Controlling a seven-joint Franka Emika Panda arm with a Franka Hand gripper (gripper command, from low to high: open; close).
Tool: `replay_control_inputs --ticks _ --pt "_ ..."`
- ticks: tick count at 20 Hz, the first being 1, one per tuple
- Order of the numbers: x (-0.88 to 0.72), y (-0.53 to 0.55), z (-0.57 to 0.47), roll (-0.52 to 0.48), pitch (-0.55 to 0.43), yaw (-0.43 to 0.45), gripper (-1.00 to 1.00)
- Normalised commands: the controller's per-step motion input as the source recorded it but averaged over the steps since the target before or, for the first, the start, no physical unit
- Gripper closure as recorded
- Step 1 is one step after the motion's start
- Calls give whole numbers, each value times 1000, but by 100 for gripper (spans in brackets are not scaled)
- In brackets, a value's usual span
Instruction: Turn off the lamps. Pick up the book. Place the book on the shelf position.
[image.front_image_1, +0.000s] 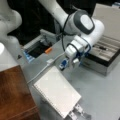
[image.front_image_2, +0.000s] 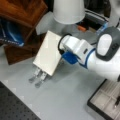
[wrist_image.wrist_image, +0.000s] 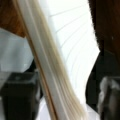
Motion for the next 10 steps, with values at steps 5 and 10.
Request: replay_control_inputs --ticks 5,10 --pt "419 141 -187 -363 -96 -188 100" --pt "408 140 -189 -343 -109 -178 -100"
